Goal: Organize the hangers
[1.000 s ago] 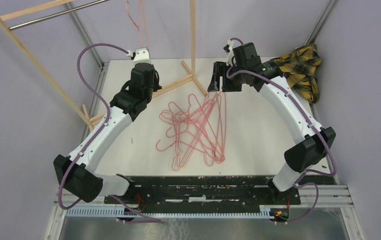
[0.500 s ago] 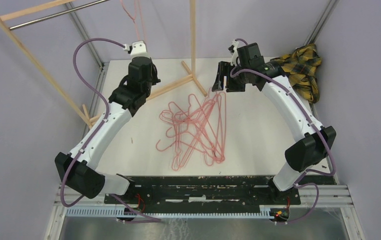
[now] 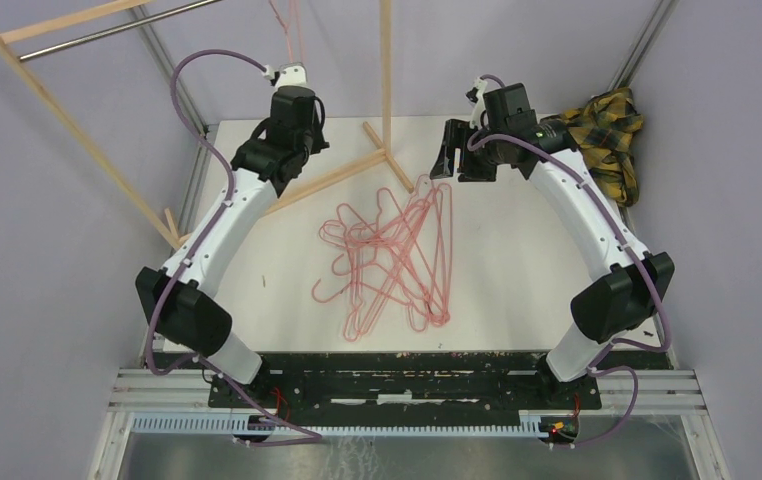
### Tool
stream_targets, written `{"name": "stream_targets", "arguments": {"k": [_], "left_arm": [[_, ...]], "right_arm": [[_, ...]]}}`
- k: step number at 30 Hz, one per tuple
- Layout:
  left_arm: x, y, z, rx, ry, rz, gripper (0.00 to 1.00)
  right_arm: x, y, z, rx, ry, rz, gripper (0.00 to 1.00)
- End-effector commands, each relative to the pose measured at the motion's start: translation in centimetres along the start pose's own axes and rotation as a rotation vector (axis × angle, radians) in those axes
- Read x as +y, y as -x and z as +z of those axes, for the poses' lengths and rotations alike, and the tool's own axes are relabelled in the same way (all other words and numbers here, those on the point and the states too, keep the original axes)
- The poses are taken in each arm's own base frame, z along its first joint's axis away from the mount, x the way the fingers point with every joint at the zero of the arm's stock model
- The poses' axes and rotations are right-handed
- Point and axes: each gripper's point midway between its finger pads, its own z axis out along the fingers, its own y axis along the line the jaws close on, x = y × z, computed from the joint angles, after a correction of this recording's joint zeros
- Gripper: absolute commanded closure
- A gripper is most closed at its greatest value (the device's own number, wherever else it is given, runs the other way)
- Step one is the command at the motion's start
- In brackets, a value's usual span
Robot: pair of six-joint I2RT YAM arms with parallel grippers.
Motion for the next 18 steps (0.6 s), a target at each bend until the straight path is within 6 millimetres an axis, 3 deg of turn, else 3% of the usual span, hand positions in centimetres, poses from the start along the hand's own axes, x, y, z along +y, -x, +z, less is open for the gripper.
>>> {"name": "stream_targets", "arguments": {"k": [1,6,10,18], "left_arm": [[-1.6,0.5,0.1,0.031,-0.059,-0.037,0.97],[-3.5,-1.5,1.2,0.117,-0.134,0.006,0.97],[-6.3,-3.0,2.0,0.192,-0.233,0.055,0.97],[-9.9,-2.5,3.5,0.189,-0.276,0.097,0.97]], "right_arm": [[0.1,1.0,-0.7,-0.044,0.018,0.011,0.25],[-0.5,0.9,-0.4,-0.041,0.016,0.026,0.25],[-0.7,0.8,0.0,-0.029,0.019,0.038,0.26],[-0.8,0.6,0.4,-0.01,0.029,0.049,0.27]]}}
